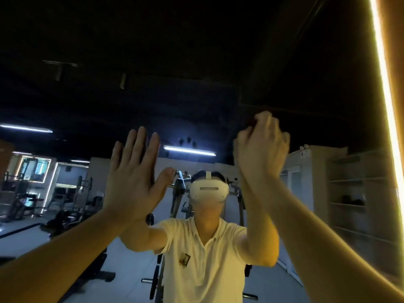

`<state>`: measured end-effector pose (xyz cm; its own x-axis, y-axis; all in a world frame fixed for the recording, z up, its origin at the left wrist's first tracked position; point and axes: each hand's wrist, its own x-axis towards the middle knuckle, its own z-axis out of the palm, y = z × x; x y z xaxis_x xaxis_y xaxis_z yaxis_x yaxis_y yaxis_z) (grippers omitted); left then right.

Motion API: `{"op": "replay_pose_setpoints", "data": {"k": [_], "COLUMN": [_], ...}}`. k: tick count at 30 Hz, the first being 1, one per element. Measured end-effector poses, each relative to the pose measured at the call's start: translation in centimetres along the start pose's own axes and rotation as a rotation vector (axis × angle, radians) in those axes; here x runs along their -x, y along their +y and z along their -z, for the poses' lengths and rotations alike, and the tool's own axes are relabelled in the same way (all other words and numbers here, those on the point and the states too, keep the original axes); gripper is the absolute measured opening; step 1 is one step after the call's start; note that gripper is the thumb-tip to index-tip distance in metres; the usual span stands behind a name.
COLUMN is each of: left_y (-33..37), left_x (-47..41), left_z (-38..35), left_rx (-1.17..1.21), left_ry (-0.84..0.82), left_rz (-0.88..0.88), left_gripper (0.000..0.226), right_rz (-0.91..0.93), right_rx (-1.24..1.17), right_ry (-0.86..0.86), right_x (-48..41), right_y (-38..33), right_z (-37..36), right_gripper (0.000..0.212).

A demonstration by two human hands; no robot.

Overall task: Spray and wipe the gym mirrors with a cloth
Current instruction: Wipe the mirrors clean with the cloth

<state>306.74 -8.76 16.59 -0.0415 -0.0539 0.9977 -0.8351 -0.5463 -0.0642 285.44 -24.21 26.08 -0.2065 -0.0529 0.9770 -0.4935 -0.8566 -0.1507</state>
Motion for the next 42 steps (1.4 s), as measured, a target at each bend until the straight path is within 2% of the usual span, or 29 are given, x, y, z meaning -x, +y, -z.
{"op": "replay_pose_setpoints", "data": {"k": [3, 5, 8, 9, 10, 14, 16, 18, 21, 26, 28, 31, 34, 38, 40, 42], "left_y": [-0.1, -0.2, -0.6, -0.9, -1.3, -1.9, -2.2, -3.5, -7.1, -11.0, -11.0, -11.0, -11.1, -11.1, -11.0, -10.8], "left_x": [-0.1, -0.1, 0.3, 0.5, 0.6, 0.8, 0.8, 0.4, 0.0, 0.5, 0.7, 0.7, 0.8, 0.7, 0.8, 0.9], "left_z": [0.0, 0.2, 0.4, 0.4, 0.5, 0.8, 0.9, 1.3, 2.4, 2.1, 1.4, 1.3, 1.3, 1.4, 1.4, 1.4], "left_rx": [0.002, 0.013, 0.0, -0.001, 0.002, 0.002, 0.026, 0.045, 0.021, 0.068, 0.068, 0.098, 0.113, 0.063, 0.042, 0.037], "left_ry": [-0.007, -0.013, -0.042, -0.06, -0.076, -0.085, -0.101, -0.121, -0.083, -0.053, -0.062, -0.06, -0.071, -0.096, -0.096, -0.09], "left_rz": [0.011, 0.013, -0.014, -0.035, -0.059, -0.116, -0.154, -0.234, -0.333, -0.155, -0.175, -0.17, -0.17, -0.163, -0.159, -0.159], "left_gripper": [0.081, 0.081, 0.081, 0.082, 0.082, 0.083, 0.083, 0.083, 0.075, 0.074, 0.074, 0.074, 0.074, 0.076, 0.077, 0.077], "right_rz": [0.194, 0.403, 0.701, 0.714, 0.648, 0.188, 0.055, -0.061, -0.029, 0.26, 0.326, 0.484, 0.225, -0.098, -0.195, -0.212], "right_rx": [0.018, -0.032, -0.047, -0.034, -0.027, 0.05, 0.126, 0.162, 0.142, 0.233, 0.173, 0.209, 0.152, 0.235, 0.278, 0.227], "right_ry": [-0.042, -0.083, -0.143, -0.136, -0.123, -0.055, -0.01, -0.012, -0.031, -0.169, -0.202, -0.227, -0.289, -0.068, -0.04, -0.04], "right_x": [2.8, 5.6, 6.6, 5.8, 4.6, -0.1, -0.7, -0.1, 2.1, 6.8, 7.5, 6.4, 4.5, 5.0, 6.4, 7.9], "right_y": [-4.4, -6.4, -5.6, -4.2, -2.6, 4.4, 4.3, 0.4, -8.3, -20.2, -21.0, -17.6, -11.5, -3.9, -4.0, -6.4], "right_z": [-1.6, -2.0, -1.4, -0.9, -0.2, 2.4, 2.1, 0.8, -1.7, -6.0, -5.8, -3.8, -1.3, 0.9, 0.2, -1.3], "right_gripper": [0.032, 0.03, 0.028, 0.029, 0.031, 0.04, 0.042, 0.047, 0.051, 0.059, 0.058, 0.051, 0.036, 0.053, 0.056, 0.059]}}
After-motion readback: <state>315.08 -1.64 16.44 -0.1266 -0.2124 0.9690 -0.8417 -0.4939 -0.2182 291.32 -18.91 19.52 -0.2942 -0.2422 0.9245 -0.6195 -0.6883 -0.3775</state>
